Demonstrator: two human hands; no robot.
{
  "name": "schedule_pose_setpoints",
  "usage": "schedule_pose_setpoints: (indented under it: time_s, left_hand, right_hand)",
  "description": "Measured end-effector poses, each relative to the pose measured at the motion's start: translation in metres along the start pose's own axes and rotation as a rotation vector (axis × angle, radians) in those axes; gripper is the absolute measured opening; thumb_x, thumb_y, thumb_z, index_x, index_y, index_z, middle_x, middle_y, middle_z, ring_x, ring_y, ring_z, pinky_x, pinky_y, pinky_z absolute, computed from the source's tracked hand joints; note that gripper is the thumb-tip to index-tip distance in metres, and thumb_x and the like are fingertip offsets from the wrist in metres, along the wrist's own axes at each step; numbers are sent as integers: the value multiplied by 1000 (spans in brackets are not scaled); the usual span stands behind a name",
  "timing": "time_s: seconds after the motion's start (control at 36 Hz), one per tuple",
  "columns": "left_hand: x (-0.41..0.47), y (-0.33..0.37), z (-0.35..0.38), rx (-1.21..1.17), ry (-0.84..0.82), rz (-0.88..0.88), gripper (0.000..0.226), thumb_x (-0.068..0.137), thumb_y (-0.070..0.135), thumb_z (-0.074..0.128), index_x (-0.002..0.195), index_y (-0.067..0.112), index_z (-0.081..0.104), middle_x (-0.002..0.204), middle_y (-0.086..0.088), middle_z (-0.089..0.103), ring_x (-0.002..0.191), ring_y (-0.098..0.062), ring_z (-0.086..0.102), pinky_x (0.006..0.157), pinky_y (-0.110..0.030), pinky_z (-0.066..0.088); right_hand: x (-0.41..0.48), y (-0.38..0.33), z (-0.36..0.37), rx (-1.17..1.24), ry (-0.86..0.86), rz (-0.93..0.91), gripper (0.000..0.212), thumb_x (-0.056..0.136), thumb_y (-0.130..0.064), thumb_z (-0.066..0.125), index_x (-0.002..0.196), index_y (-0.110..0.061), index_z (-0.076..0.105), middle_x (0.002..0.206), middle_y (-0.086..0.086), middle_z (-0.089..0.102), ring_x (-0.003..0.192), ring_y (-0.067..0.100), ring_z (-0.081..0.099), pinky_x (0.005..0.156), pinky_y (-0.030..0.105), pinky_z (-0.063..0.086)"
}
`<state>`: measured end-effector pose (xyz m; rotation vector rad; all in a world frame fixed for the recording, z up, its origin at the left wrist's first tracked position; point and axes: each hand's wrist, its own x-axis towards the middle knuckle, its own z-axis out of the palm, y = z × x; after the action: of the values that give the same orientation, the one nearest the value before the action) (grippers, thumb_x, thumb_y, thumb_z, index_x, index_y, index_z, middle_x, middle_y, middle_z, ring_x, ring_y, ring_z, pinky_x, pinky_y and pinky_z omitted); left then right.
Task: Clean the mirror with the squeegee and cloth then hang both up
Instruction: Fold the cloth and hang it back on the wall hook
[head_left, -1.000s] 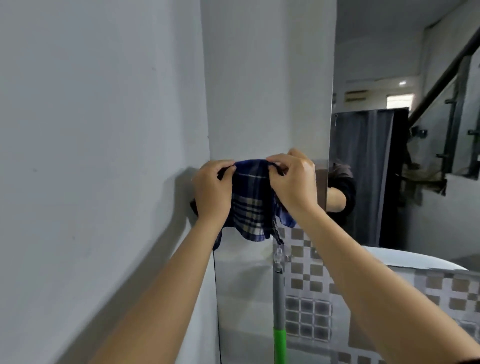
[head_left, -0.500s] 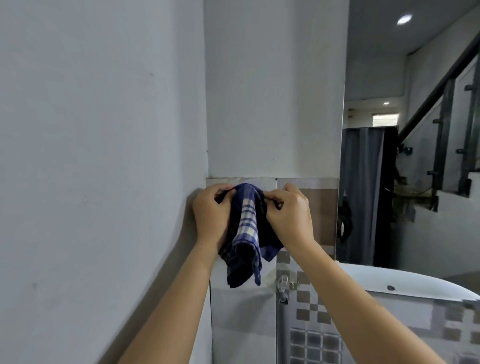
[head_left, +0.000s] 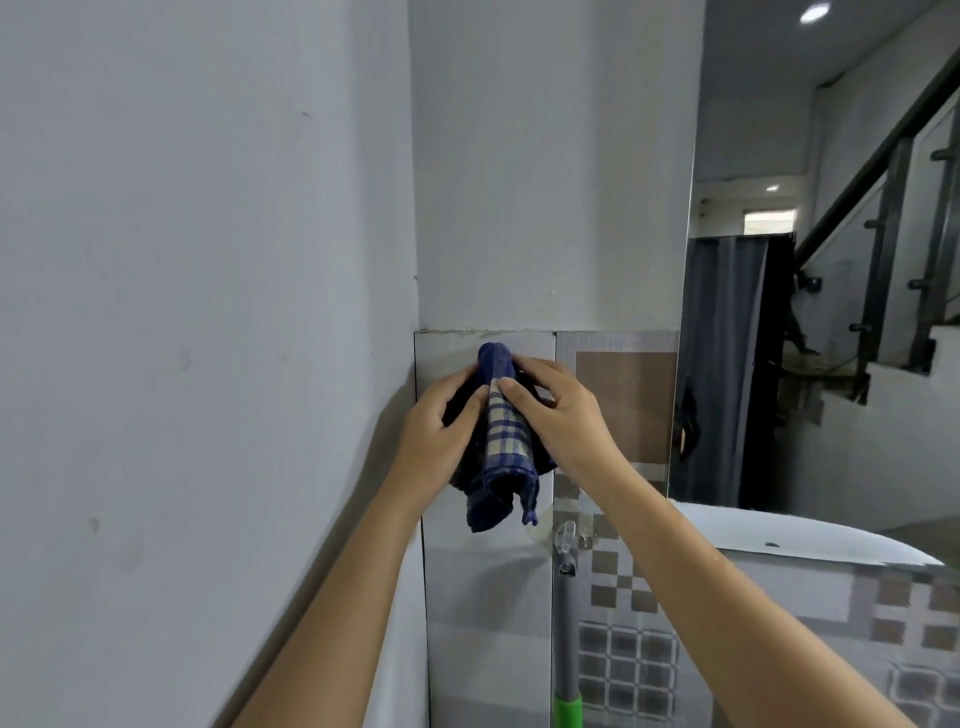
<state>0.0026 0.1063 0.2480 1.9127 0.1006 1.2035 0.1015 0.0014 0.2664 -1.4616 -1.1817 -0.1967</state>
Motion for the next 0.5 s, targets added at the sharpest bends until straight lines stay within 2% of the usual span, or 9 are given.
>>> schedule_pose_setpoints:
  time_s: [0.11,0.25,0.36,0.5]
  left_hand:
    - [-5,-5,1,-48,-53,7,34,94,30,51,128,25,54,121,12,62,112,-1,56,94,-21,46]
    - [-6,-10,4,-42,-41,36,32,94,21,53,126,23,56,116,6,66,108,-7,61,93,-27,49]
    - [-9,-6,3,-22,-43,42,31,95,17,52,125,24,57,111,7,68,104,-8,62,90,-26,50]
    - [-15,11,-3,107,-62,52,35,95,13,50,123,33,55,109,12,67,99,-2,61,86,-20,50]
  right_hand:
    - [-2,5,2,27,38,-14,35,90,-30,57,124,-20,58,117,-8,59,107,7,56,94,24,45]
    - [-2,7,4,29,93,-32,31,89,-27,60,120,-20,61,110,-8,63,101,4,58,88,18,46]
    - [-4,6,5,28,107,-20,33,89,-26,61,121,-17,62,112,-6,64,100,4,59,86,12,45]
    - [-9,-10,-2,-84,69,-10,29,91,-23,58,118,-15,63,112,-1,65,100,9,58,90,22,46]
